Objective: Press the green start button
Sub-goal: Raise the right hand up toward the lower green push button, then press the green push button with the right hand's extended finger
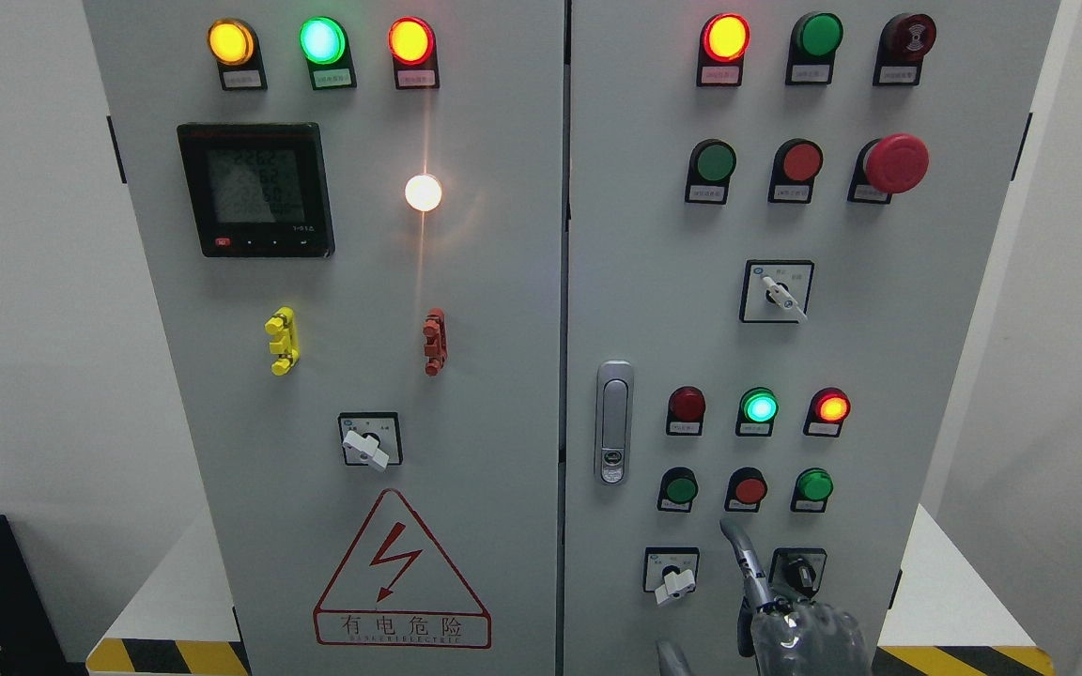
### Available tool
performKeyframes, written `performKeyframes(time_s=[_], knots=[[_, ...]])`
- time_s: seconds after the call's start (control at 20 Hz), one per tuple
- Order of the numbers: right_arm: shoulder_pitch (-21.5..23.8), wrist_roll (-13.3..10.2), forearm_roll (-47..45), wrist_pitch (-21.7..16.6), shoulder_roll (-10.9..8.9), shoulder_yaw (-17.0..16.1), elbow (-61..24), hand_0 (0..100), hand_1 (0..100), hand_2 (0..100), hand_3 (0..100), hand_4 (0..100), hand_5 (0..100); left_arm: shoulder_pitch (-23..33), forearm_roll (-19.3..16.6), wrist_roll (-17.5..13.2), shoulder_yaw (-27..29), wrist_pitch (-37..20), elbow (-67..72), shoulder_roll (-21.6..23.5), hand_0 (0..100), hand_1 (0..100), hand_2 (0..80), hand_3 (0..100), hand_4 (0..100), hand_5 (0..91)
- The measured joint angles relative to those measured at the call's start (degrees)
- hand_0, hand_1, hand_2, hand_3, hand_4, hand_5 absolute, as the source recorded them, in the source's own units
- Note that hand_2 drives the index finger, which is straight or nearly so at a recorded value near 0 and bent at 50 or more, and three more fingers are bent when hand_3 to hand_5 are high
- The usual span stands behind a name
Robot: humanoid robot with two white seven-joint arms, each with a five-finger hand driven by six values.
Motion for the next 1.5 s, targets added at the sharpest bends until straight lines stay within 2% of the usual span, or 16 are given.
performKeyframes(time_s=[0.7, 1.5], knots=[[-6.00, -0.19, 0.44, 0.10, 0.13, 0.14, 7.72, 25, 34, 0, 94, 89, 100, 0.00, 0.00, 0.00, 0.00, 0.00, 0.00, 0.00, 12, 56, 0.0, 0, 0, 0.0], [-9.28, -0.16, 0.46, -0.07, 0.21, 0.47, 12.74, 26, 34, 0, 95, 89, 100, 0.00, 0.00, 0.00, 0.00, 0.00, 0.00, 0.01, 12, 56, 0.0, 0, 0, 0.0]])
